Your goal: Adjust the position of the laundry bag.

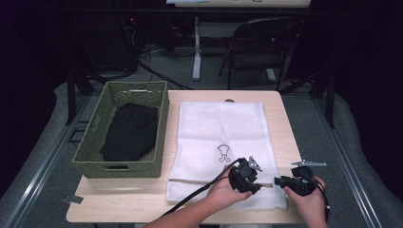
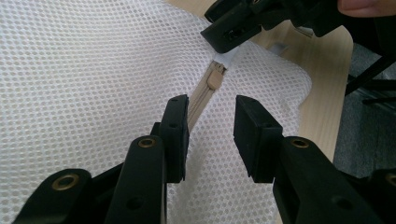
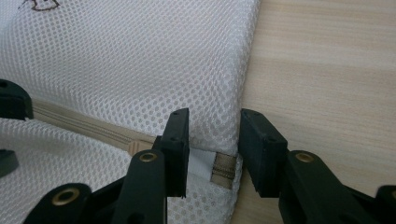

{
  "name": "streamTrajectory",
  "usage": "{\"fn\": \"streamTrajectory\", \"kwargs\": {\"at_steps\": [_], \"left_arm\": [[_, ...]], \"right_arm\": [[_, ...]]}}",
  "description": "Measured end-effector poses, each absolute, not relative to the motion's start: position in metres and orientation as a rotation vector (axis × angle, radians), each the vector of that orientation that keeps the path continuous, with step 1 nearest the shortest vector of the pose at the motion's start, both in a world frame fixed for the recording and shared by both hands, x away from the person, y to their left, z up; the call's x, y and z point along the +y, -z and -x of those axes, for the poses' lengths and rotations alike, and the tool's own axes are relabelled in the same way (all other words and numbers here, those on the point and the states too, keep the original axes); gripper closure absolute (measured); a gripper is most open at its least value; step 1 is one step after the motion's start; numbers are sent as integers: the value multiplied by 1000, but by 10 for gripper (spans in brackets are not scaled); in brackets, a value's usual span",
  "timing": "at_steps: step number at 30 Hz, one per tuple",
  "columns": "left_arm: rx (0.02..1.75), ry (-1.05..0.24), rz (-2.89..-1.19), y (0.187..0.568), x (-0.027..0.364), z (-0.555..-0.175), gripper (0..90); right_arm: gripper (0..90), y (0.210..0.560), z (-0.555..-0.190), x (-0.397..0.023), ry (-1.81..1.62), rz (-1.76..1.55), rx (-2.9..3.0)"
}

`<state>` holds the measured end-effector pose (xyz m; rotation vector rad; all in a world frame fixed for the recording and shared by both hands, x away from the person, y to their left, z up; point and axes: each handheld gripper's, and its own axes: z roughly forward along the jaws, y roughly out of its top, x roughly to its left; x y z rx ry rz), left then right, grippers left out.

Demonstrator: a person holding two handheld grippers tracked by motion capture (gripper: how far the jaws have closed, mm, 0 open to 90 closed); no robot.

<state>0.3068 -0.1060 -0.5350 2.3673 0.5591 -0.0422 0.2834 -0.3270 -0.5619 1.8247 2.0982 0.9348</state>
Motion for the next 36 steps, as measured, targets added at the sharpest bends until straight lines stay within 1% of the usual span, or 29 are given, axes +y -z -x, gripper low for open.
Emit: {"fn": "streamTrajectory", "kwargs": {"at_steps": [11, 23, 26, 27, 28, 34, 35, 36], "left_arm": [[546, 42, -2410, 553, -117, -306, 654], [552, 47, -2423, 560, -118, -306, 651], [550, 47, -2432, 562, -119, -305, 654], [549, 46, -2434, 562, -119, -304, 655], [542, 47, -2438, 563, -119, -304, 655], [533, 42, -2444, 564, -120, -303, 659], [531, 42, -2444, 564, -120, -303, 661], [534, 40, -2440, 564, -120, -303, 661]], "right_arm": [[639, 563, -286, -326, -925, -1818, 2110], [633, 563, -287, -325, -950, -1836, 2099], [653, 563, -288, -323, -936, -1828, 2104], [678, 562, -288, -323, -930, -1823, 2109], [678, 562, -288, -323, -930, -1823, 2109], [744, 561, -288, -322, -916, -1805, 2121], [767, 561, -288, -321, -917, -1794, 2128], [767, 561, -288, -321, -917, -1794, 2128]]}}
